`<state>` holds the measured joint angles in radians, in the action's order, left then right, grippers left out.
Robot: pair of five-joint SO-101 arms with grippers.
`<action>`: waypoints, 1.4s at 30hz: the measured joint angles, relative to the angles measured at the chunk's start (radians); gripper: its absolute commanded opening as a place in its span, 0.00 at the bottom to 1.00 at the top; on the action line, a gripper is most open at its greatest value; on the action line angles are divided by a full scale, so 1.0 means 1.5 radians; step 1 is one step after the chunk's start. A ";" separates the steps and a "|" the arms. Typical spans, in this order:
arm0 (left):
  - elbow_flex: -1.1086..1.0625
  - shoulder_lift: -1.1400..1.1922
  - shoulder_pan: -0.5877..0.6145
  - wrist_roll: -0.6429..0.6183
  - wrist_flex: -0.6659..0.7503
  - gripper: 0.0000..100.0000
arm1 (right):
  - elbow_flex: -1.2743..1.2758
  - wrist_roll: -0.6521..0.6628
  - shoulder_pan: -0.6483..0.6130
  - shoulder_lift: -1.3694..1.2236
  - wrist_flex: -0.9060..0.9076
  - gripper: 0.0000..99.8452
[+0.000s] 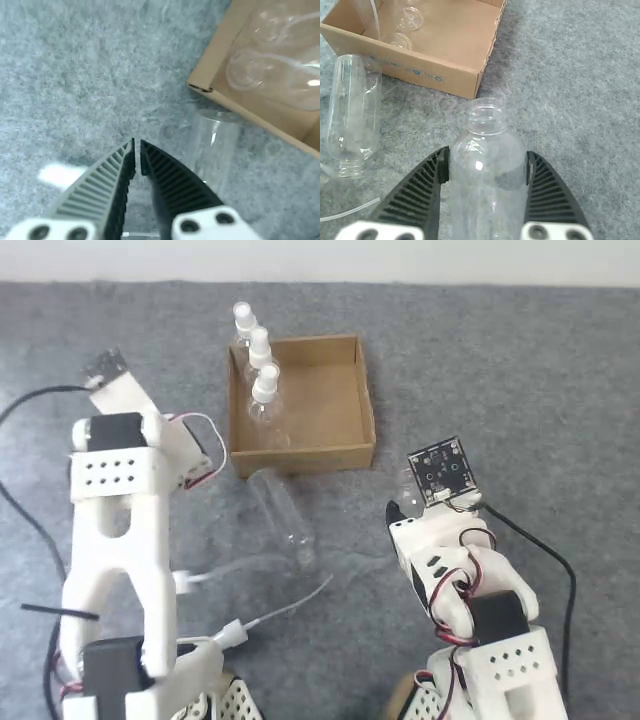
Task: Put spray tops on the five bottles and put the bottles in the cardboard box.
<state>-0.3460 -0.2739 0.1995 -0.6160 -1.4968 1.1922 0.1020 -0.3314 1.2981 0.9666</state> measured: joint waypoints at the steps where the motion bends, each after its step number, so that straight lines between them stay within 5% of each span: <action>1: 0.012 0.000 0.000 0.000 -0.007 0.01 | 0.000 0.000 0.000 0.000 0.000 0.10; 14: 0.045 0.000 0.062 0.005 -0.075 0.02 | 0.027 0.000 0.000 0.000 -0.039 0.10; 21: 0.045 0.000 0.146 0.103 -0.140 0.02 | 0.027 0.000 0.000 0.000 -0.043 0.10; 26: 0.031 0.000 0.204 0.220 -0.147 0.01 | 0.027 0.000 0.000 0.000 -0.043 0.10; 34: -0.107 0.000 0.216 0.522 -0.147 0.01 | 0.027 0.000 0.000 0.000 -0.043 0.10; 42: -0.129 0.000 0.324 0.668 -0.147 0.01 | 0.027 0.000 0.000 0.000 -0.043 0.10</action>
<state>-0.5393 -0.2739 0.6859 0.3859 -1.7177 1.2321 0.1020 -0.3314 1.2981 0.9022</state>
